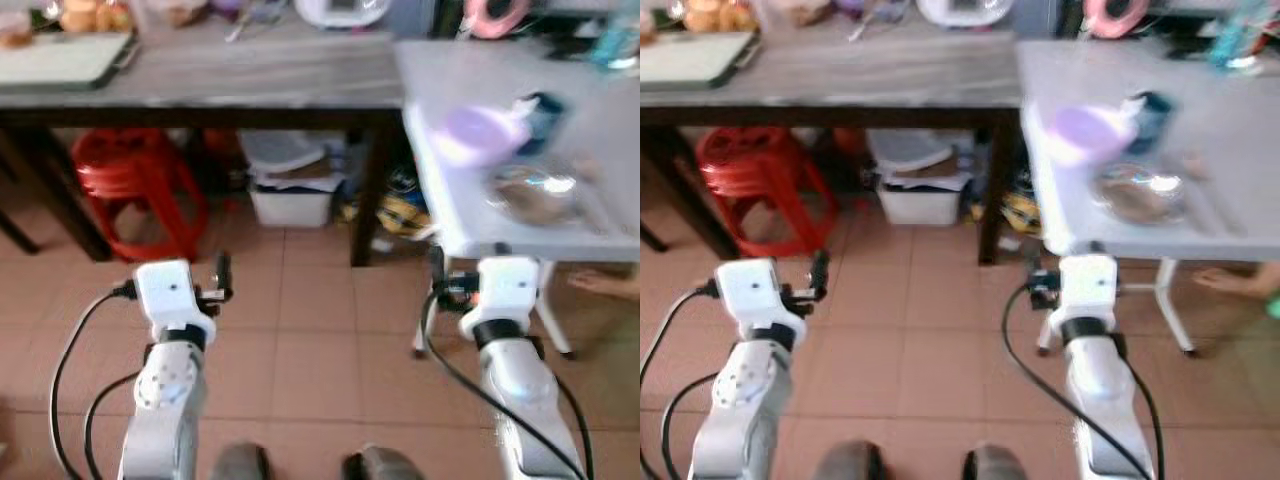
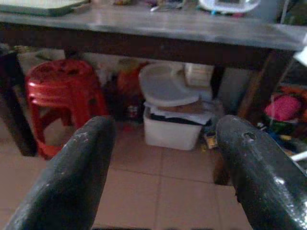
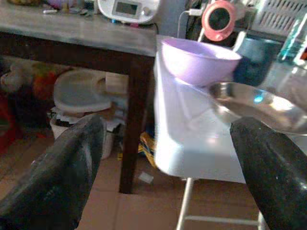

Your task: Setting the table

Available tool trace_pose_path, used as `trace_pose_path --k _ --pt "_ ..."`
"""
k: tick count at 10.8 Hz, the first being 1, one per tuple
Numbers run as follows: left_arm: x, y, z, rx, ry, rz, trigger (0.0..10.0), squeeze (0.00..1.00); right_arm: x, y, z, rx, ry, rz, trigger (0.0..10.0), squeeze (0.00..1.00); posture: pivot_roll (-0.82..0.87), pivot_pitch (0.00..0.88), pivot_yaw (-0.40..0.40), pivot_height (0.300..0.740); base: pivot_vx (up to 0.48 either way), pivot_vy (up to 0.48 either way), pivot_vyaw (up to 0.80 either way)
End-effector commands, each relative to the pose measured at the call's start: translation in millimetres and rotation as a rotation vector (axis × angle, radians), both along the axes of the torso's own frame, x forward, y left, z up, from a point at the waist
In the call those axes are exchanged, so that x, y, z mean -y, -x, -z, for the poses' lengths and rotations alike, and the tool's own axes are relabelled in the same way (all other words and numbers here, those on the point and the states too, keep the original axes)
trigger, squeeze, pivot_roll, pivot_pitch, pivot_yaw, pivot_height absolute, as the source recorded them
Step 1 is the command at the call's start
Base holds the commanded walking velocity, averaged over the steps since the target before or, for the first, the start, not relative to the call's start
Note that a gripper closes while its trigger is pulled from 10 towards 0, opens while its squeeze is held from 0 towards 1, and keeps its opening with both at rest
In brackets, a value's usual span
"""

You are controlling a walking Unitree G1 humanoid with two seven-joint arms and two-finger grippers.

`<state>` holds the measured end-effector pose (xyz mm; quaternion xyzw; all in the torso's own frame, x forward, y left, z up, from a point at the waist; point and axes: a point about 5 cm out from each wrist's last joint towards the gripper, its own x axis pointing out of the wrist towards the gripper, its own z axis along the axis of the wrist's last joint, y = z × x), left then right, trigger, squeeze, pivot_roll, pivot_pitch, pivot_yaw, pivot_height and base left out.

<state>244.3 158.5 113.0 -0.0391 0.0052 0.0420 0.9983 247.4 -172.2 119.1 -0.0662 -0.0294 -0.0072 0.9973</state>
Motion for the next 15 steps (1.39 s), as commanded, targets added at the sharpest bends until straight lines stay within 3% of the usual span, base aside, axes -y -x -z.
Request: trace_pose_path --k 1,9,15 --pt "-5.9 2.0 2.1 -0.018 -0.019 -0.017 10.0 0.0 -6.1 -0.5 -3.1 0.011 -0.016 -0.02 10.0 0.0 -0.01 0.15 -0.009 0.74 0.0 -0.409 0.0" --pt "0.1 2.0 6.5 -0.045 -0.026 0.016 10.0 0.0 -3.9 -1.9 1.3 -0.01 -0.012 0.003 10.0 0.0 -0.01 0.164 -0.006 0.74 0.0 -0.392 0.0" --pt "11.7 -6.9 -6.9 0.031 0.021 0.112 10.0 0.0 -11.3 -17.2 -10.4 0.06 0.002 -0.01 10.0 0.0 -0.02 0.157 0.013 0.74 0.086 0.0 0.0"
